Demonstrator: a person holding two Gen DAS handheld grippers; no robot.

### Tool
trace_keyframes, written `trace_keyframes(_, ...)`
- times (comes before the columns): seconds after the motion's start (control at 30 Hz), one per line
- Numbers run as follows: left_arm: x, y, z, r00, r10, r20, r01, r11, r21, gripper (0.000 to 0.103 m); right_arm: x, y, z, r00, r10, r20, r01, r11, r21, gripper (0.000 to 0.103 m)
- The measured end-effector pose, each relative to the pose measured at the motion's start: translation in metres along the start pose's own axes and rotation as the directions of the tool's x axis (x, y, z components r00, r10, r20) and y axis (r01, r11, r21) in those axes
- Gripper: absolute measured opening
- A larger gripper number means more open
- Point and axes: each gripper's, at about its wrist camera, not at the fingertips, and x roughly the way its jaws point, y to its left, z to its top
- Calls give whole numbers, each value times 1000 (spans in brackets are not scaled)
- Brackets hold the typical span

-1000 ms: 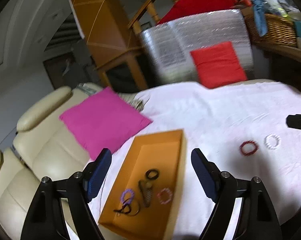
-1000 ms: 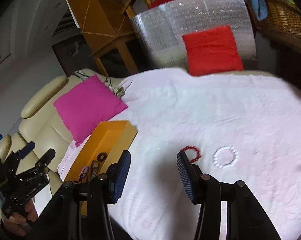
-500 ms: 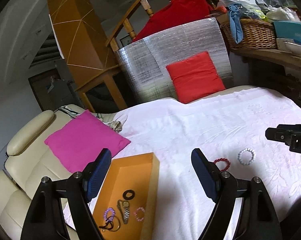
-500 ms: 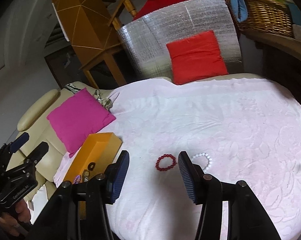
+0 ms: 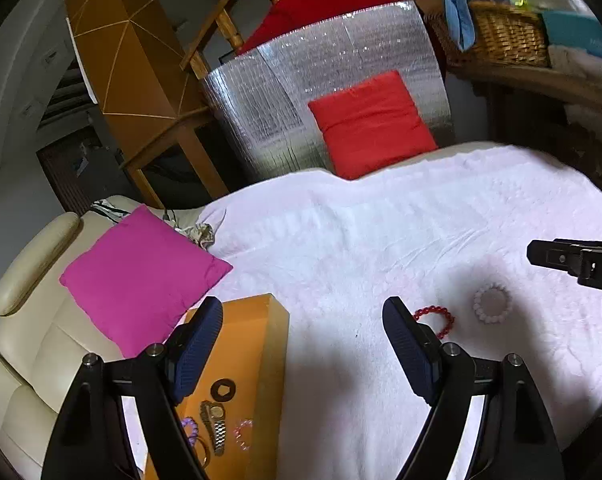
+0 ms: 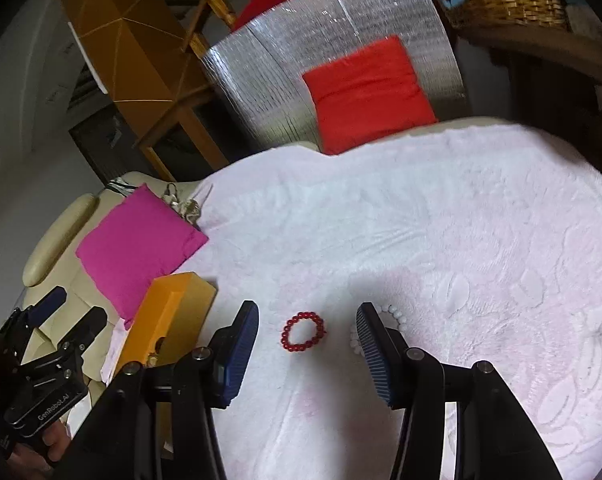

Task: Organize jewelry
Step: 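Move both tools back toward the red bead bracelet and white pearl bracelet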

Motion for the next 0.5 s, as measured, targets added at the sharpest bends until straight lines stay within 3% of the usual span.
trace_keyframes(0.3,83,-23,-14,992,-10,-125,13,1000,22,83,51,-29,-6,998,0,-64,3,999,36,55)
trace_keyframes(0.5,155,-28,-32,969,-56,-239,49,998,-35,83,68,-46,-5,994,-29,-105,34,999,40,55)
